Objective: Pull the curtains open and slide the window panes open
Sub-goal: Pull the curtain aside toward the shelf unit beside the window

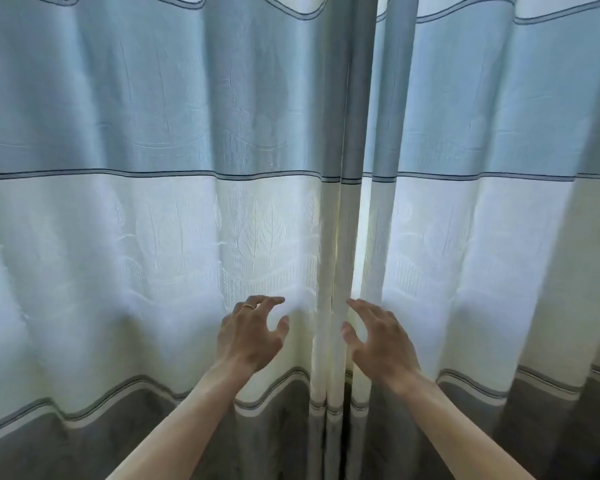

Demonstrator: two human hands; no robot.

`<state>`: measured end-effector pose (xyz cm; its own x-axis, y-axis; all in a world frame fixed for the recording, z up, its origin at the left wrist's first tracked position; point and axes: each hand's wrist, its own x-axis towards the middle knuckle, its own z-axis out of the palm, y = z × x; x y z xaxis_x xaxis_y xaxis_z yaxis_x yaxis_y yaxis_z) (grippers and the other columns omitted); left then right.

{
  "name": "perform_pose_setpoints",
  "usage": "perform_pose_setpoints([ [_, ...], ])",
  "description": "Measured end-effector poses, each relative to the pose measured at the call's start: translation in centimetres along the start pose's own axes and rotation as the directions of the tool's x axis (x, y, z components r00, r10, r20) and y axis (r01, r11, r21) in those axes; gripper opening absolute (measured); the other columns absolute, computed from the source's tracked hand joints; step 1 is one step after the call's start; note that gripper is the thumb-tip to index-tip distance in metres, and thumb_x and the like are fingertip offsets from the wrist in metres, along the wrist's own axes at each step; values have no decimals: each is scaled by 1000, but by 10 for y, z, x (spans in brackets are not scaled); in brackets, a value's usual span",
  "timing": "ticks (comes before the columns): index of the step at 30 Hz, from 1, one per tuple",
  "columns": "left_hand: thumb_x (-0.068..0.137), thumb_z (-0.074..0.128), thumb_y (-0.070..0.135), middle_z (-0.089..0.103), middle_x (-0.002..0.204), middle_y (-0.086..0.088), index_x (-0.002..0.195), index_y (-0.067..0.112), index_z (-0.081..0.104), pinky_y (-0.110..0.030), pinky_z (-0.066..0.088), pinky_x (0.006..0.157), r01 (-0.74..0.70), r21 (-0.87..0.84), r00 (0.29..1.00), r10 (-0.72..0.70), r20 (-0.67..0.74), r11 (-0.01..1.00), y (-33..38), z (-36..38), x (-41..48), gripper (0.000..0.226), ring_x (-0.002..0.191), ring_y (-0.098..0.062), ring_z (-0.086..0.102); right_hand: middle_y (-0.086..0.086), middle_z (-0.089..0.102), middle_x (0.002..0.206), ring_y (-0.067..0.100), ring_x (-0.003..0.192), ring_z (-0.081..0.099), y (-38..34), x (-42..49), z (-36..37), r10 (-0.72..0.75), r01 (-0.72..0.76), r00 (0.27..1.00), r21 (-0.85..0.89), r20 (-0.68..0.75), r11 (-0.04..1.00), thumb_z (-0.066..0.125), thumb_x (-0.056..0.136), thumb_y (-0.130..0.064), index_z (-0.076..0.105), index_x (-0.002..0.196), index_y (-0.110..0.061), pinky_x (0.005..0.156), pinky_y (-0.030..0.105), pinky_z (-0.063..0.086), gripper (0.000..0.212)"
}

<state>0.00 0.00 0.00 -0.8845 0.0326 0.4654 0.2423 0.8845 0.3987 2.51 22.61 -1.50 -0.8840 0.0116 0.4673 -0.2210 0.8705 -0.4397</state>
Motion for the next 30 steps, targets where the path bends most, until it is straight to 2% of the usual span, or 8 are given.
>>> perform_pose_setpoints([
  [7,91,52,55,50,144,8,136,39,50,-42,46,98,6,-105,999,-2,34,994,-3,31,89,48,127,-20,50,-5,43,153,17,135,46,15,84,43,105,-130,987,221,118,967,53,99,-33,33,149,-32,109,40,39,55],
  [12,86,51,65,50,145,3,139,35,46,-43,43,99,-12,-141,1000,11,-5,990,9,60,160,62,129,-22,49,-6,39,155,13,131,49,28,151,63,86,-147,980,361,181,921,48,101,-15,28,152,-31,106,37,45,56],
  [17,72,41,89,48,146,1,140,29,42,-46,43,101,11,-84,995,-19,-96,996,37,90,226,91,129,-25,49,-6,44,150,18,129,51,52,214,79,106,-157,984,407,146,900,41,104,-16,29,151,-28,108,36,39,50],
  [19,68,40,93,47,145,1,138,27,43,-47,42,104,22,-85,989,-34,-142,996,46,98,252,96,128,-24,48,-7,51,145,15,120,57,62,238,84,89,-149,983,404,163,903,41,104,-19,38,146,-28,99,30,43,43],
  [22,78,55,74,44,146,1,119,24,56,-49,39,106,-25,-65,956,5,-293,998,43,103,275,65,130,-25,45,-13,59,135,1,96,61,71,269,89,43,-115,984,425,174,898,45,103,-29,48,134,-33,84,22,46,32],
  [25,80,68,39,39,149,-3,107,21,62,-51,36,107,-52,8,839,48,-542,999,22,98,286,33,135,-27,38,-14,60,130,-13,86,57,70,300,99,-22,-56,990,527,140,848,53,99,-38,52,133,-33,70,5,41,35],
  [28,72,74,27,24,157,-9,126,22,49,-53,23,112,8,11,719,2,-695,1000,2,83,289,59,144,-27,24,-5,57,133,-1,101,61,48,323,112,-77,21,995,621,65,784,60,95,-40,55,132,-26,78,13,50,40],
  [30,69,77,22,17,160,-12,137,22,38,-55,13,115,63,7,669,-37,-742,998,-10,68,292,78,148,-29,17,1,54,134,14,113,59,26,335,125,-73,63,997,650,-11,758,62,93,-37,55,131,-20,92,35,54,42],
])
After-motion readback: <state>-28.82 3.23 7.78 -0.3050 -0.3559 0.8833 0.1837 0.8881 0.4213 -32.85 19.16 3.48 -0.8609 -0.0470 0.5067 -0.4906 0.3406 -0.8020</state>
